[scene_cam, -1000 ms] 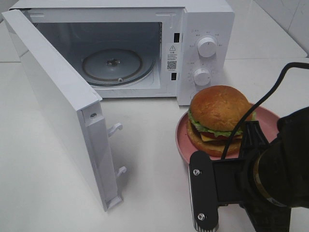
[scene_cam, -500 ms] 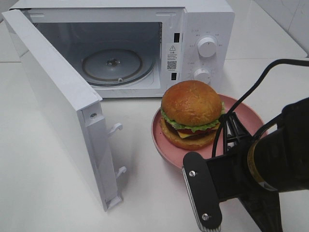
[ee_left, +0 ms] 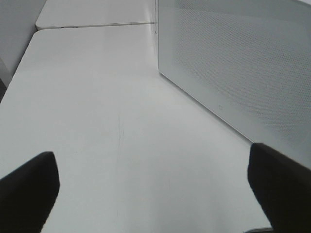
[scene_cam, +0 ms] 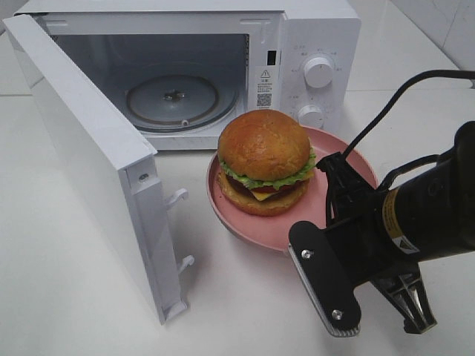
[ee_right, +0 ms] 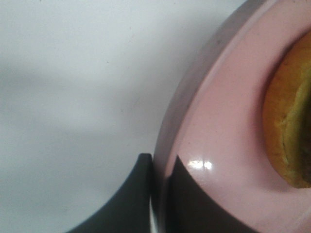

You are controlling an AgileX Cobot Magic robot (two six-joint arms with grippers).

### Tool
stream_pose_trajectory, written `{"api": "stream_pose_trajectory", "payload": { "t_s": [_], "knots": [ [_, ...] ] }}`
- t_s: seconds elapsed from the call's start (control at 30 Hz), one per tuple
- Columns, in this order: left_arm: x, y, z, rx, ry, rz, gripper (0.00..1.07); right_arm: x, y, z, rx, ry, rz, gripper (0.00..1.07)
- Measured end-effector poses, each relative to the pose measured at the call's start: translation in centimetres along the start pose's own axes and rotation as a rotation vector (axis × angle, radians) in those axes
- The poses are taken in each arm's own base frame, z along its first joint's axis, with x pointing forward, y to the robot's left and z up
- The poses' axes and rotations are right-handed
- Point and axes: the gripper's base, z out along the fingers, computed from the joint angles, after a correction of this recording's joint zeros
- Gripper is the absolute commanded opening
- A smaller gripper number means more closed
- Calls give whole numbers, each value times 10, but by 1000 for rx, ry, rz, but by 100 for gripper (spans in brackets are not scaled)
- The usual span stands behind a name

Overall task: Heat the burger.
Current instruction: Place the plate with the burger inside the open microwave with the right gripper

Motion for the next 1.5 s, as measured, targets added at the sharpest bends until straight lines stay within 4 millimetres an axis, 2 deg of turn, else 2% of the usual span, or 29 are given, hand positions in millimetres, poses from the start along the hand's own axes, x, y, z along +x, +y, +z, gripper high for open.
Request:
{"api": "stream_pose_trajectory", "payload": {
  "t_s": [0.4,0.5,0.57,0.73,1.33,1.5],
  "knots": [
    [0,0,0,0,0,0,98,10,3,3,-81,-59,-109,0],
    [0,0,0,0,0,0,98,12,-2,2,-84,-78,-114,0],
    [0,0,0,0,0,0,98,14,-13,0,-61,-100,-123,0],
    [0,0,0,0,0,0,98,19,-18,-1,-59,-125,-129,0],
    [0,0,0,0,0,0,98,16,-37,1,-65,-156,-163,0],
    [0,0,0,0,0,0,98,14,-52,-2,-28,-159,-159,0]
  ]
}}
